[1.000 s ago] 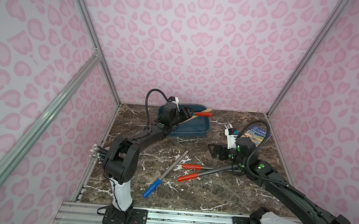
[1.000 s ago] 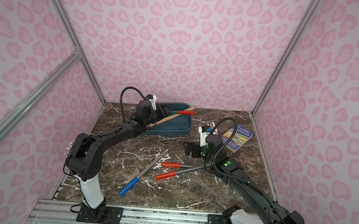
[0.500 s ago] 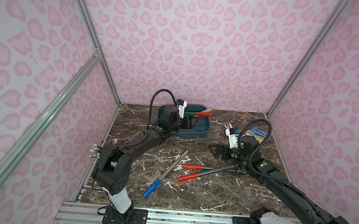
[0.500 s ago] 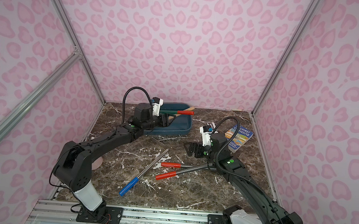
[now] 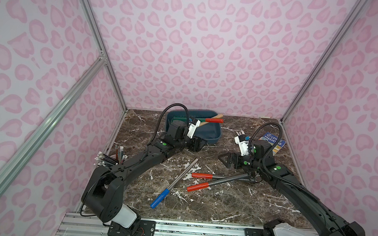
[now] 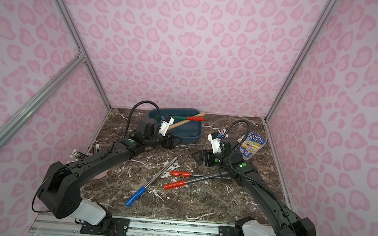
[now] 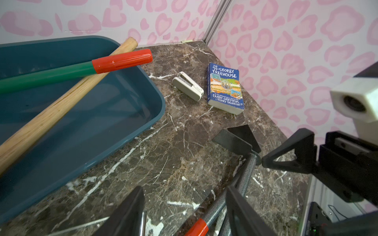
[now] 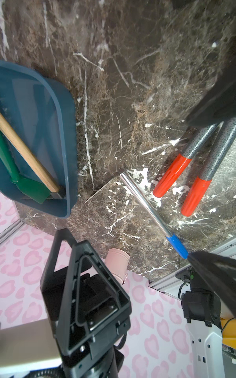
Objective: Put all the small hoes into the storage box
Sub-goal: Pick up the hoe from the center of the board.
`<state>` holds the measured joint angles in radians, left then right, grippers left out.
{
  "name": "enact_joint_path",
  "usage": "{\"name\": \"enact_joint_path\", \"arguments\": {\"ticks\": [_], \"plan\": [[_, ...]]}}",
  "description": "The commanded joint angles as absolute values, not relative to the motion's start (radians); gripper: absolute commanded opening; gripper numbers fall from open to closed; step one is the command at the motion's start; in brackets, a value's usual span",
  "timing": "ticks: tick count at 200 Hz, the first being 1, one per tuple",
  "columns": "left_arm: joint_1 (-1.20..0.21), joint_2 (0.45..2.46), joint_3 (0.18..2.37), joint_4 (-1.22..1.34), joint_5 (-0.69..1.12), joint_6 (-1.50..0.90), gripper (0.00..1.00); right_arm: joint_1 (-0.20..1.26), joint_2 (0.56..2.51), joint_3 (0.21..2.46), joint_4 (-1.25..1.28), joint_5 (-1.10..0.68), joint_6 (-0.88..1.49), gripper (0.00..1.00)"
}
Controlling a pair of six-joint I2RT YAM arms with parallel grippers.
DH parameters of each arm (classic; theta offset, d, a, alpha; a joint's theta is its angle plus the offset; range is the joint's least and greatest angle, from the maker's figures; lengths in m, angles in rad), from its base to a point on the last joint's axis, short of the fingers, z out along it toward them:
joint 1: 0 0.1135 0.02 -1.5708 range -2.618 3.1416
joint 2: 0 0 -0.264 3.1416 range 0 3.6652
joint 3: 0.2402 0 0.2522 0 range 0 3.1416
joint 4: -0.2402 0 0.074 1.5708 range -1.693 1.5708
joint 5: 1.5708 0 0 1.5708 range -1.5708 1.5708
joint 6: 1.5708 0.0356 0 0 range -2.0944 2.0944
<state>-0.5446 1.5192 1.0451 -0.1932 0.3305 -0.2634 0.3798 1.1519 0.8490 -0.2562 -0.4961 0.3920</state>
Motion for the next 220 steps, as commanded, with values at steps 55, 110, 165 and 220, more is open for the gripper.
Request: {"name": "enact_joint_path", "arguments": {"ticks": [55, 110, 165, 220], "plan": [[-0.693, 1.444, 0.947, -0.319, 0.209, -0.136, 0.66, 0.373, 1.181, 0.890, -0.406, -0.387, 0.393, 0.99], [-0.804, 1.467, 0.920, -0.358, 0.116, -0.086, 0.65, 0.356, 1.169, 0.878, -0.468, -0.297, 0.454, 0.98], [-0.889, 1.565, 0.933, -0.367, 0.113, -0.055, 0.64, 0.318, 1.138, 0.851, -0.522, -0.271, 0.457, 0.99], [-0.941, 1.661, 0.966, -0.349, 0.110, -0.036, 0.60, 0.266, 1.098, 0.811, -0.533, -0.294, 0.451, 0.99]]}}
